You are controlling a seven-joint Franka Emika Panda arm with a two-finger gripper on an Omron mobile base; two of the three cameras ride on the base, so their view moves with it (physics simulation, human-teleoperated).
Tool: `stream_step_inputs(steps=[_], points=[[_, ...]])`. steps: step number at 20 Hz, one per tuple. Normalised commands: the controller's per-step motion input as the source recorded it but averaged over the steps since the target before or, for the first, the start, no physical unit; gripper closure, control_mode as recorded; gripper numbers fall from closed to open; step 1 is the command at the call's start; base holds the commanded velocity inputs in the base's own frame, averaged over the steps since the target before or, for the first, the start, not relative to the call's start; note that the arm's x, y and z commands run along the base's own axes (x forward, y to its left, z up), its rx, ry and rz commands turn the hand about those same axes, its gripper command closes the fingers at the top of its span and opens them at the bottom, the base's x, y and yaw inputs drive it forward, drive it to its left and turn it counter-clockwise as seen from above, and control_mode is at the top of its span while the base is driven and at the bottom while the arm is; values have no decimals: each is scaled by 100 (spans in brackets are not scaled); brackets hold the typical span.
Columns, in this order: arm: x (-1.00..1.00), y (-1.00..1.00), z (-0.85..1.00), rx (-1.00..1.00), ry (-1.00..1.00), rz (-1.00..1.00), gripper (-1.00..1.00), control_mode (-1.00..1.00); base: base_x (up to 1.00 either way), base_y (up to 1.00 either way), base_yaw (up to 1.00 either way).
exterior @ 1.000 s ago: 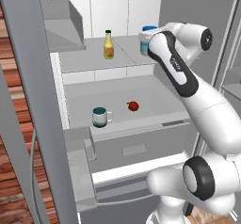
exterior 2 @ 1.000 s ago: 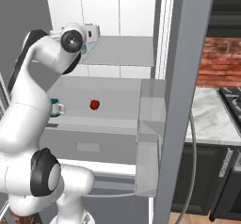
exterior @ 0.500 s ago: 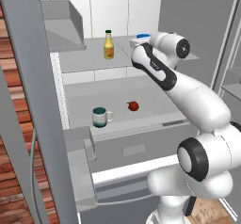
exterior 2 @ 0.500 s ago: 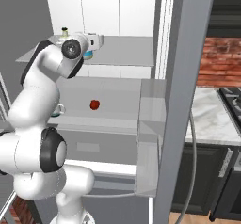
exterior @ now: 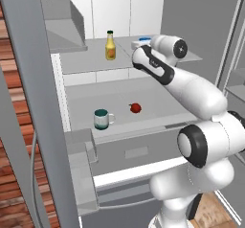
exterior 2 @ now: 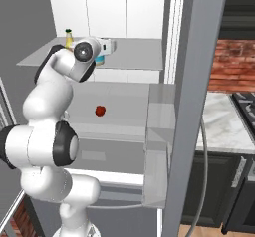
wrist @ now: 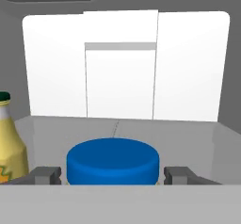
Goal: Place the mustard and mayonnaise from the counter to the top shelf of the fridge. If the existing items in the fridge are on the top shelf, move them to other shelves.
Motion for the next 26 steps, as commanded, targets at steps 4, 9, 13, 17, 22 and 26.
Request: stream_step_inputs(steps=[4,9,13,17,22,26], points=[[37,0,-7,0,0,0,100,-100,0,0,0],[43,0,-8,0,-1,0,100,-100,0,0,0],[27,0,-1,0,0,0,-100,-100,0,0,0],[3,0,2,0,0,-1,-100,-100,0,0,0],[0,0,6,1,0,-1,-100,-100,0,0,0],[0,0,16,3,0,-1,-100,-100,0,0,0]])
